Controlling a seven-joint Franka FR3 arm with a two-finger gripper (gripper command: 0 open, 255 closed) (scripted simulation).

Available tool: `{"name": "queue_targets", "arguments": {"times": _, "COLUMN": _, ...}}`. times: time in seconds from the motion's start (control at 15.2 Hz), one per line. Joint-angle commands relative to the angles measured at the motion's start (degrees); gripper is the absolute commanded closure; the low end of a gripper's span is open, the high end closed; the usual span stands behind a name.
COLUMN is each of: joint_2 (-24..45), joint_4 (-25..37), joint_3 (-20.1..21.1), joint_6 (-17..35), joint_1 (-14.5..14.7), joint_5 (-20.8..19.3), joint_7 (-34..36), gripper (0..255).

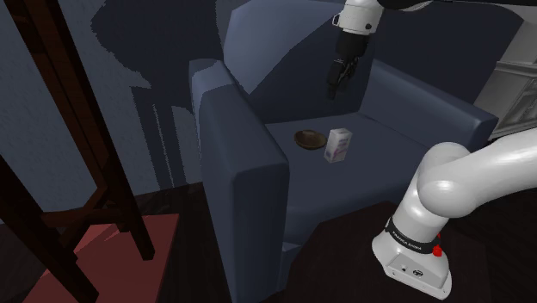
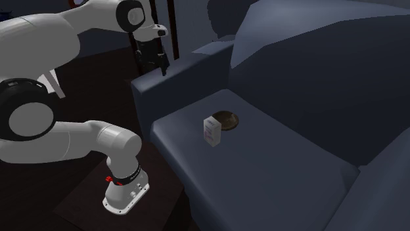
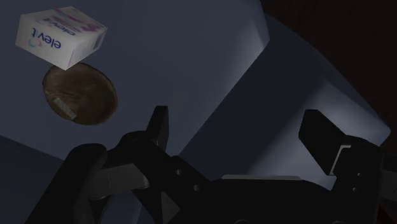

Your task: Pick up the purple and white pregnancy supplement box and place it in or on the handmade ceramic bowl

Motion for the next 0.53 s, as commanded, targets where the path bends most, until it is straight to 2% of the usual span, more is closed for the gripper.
{"name": "queue_targets", "arguments": {"times": 0.0, "joint_2": 0.0, "joint_4": 0.0, "joint_3": 0.0, "joint_6": 0.0, "joint_1": 0.0, "joint_5": 0.0, "joint_7": 0.0, "gripper": 0}}
{"name": "queue_targets", "arguments": {"times": 0.46, "joint_2": -1.8, "joint_4": -8.1, "joint_3": -9.4, "joint_6": 5.9, "joint_1": -0.9, "joint_5": -5.9, "joint_7": -13.9, "gripper": 0}}
